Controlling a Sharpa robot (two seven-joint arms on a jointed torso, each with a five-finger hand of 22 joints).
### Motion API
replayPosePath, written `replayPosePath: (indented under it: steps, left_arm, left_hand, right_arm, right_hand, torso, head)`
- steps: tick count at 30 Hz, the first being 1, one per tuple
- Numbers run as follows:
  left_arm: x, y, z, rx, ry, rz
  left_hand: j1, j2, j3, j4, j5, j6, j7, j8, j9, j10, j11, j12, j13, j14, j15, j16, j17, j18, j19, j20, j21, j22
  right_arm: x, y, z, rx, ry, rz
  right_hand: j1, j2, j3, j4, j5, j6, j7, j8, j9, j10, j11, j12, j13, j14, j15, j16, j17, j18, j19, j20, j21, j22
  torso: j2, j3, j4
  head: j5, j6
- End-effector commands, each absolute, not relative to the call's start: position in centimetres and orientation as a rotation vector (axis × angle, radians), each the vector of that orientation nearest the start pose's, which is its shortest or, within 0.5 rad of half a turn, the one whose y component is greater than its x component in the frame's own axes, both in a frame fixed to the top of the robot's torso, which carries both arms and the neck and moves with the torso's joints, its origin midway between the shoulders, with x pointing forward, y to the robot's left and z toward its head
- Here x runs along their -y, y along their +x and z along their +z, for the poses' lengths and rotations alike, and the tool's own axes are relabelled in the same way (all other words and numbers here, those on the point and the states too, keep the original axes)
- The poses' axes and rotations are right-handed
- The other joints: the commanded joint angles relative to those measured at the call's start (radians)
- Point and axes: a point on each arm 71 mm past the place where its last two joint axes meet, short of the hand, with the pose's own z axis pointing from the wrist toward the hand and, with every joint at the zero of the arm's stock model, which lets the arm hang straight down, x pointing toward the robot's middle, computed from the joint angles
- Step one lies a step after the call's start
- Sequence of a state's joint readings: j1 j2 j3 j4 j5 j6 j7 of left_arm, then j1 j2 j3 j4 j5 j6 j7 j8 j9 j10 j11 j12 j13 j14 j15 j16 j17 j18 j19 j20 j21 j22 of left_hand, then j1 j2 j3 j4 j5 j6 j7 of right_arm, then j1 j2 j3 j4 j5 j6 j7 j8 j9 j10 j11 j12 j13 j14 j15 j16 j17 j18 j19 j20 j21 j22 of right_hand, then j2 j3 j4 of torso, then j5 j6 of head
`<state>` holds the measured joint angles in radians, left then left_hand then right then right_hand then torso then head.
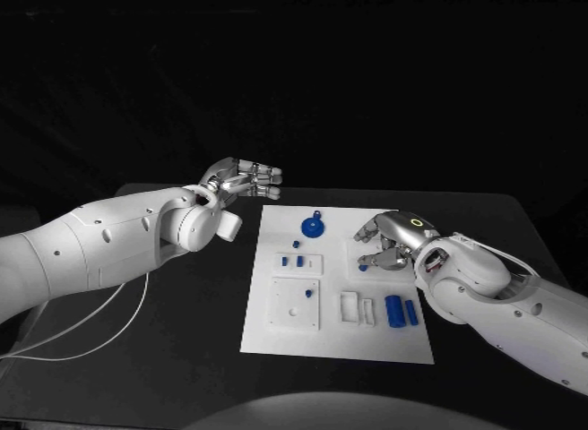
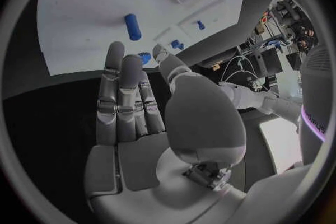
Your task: Assemble the parts on the task board
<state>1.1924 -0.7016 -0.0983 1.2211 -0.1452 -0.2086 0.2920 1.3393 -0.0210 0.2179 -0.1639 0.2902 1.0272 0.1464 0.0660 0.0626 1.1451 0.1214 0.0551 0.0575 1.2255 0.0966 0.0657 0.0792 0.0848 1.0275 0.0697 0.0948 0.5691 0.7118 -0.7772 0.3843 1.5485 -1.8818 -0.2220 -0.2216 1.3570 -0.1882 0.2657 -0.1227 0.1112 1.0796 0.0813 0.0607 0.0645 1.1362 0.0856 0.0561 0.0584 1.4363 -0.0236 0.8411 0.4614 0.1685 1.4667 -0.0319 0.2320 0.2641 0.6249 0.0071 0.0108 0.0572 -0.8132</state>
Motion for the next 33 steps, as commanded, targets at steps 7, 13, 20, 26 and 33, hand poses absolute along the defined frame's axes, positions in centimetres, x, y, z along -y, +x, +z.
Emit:
replayPosePath:
  steps: [7, 13, 20, 26, 33]
  left_arm:
    - [-22.2, 53.0, -22.5, -1.596, -1.019, -1.372]
    - [-22.2, 53.0, -22.5, -1.597, -1.02, -1.371]
    - [-22.3, 53.0, -22.5, -1.597, -1.02, -1.369]
    - [-22.4, 53.0, -22.5, -1.597, -1.021, -1.369]
    - [-22.4, 53.0, -22.5, -1.598, -1.021, -1.369]
  left_hand:
    - [0.0, -0.005, -0.002, 0.006, -0.006, -0.001, 0.001, -0.002, 0.0, -0.003, -0.001, 0.004, 0.001, -0.006, -0.002, -0.003, 0.0, -0.004, 0.004, 0.004, -0.003, 0.001]
    - [0.0, -0.005, -0.002, 0.006, -0.006, -0.001, 0.001, -0.002, 0.0, -0.003, -0.001, 0.004, 0.001, -0.006, -0.002, -0.003, 0.0, -0.004, 0.004, 0.004, -0.003, 0.001]
    - [0.001, -0.002, -0.003, 0.007, -0.007, 0.0, 0.001, -0.002, 0.0, -0.003, -0.001, 0.004, 0.001, -0.006, -0.003, -0.002, 0.0, -0.005, 0.007, 0.004, -0.011, 0.006]
    - [0.0, -0.002, -0.004, 0.009, -0.007, 0.0, 0.001, -0.002, 0.0, -0.003, -0.001, 0.004, 0.001, -0.006, -0.003, -0.003, 0.0, -0.005, 0.008, 0.004, -0.013, 0.006]
    - [-0.001, -0.001, -0.003, 0.011, -0.007, 0.0, 0.001, -0.002, 0.0, -0.003, -0.001, 0.004, 0.001, -0.006, -0.003, -0.002, 0.0, -0.005, 0.008, 0.004, -0.014, 0.006]
  right_arm:
    - [18.5, 44.1, -27.5, -1.789, -0.232, 0.478]
    - [18.5, 43.9, -28.0, -1.811, -0.243, 0.467]
    - [18.4, 43.9, -28.2, -1.814, -0.246, 0.458]
    - [18.4, 43.9, -28.4, -1.809, -0.241, 0.453]
    - [18.2, 44.0, -28.5, -1.805, -0.239, 0.444]
  right_hand:
    - [-0.004, 0.005, 0.018, -0.002, 0.003, 0.006, 0.01, 0.002, -0.001, 0.03, -0.008, 0.003, 0.001, 0.004, 0.002, -0.003, -0.001, -0.002, 0.037, 0.005, 0.011, -0.008]
    - [-0.016, 0.005, 0.068, -0.015, 0.007, 0.025, 0.013, 0.002, -0.001, 0.063, -0.016, 0.002, 0.001, 0.006, -0.002, -0.001, 0.0, -0.002, 0.034, 0.001, 0.021, -0.005]
    - [-0.03, 0.012, 0.166, -0.026, -0.031, 0.055, 0.017, 0.002, 0.0, 0.099, -0.025, 0.002, 0.0, 0.007, -0.007, 0.002, 0.003, -0.004, 0.022, -0.005, 0.04, 0.015]
    - [-0.062, 0.023, 0.259, 0.006, -0.058, 0.094, 0.017, 0.002, 0.0, 0.135, -0.036, 0.002, 0.001, 0.007, -0.018, 0.006, 0.009, -0.023, 0.017, -0.019, 0.046, 0.027]
    - [-0.058, 0.037, 0.293, 0.015, -0.063, 0.113, 0.012, 0.003, 0.0, 0.15, -0.042, 0.003, 0.001, 0.006, -0.025, 0.005, 0.014, -0.034, 0.021, -0.03, 0.043, 0.028]
  torso:
    - [0.0, -0.0015, 0.0006]
    - [0.0, -0.0014, 0.0005]
    - [0.0, -0.0013, 0.0007]
    - [0.0, -0.0011, 0.0007]
    - [0.0, -0.0012, 0.001]
  head:
    - [0.0, -0.006]
    - [0.0, -0.007]
    - [0.0, -0.008]
    - [0.001, -0.009]
    - [0.0, -0.011]
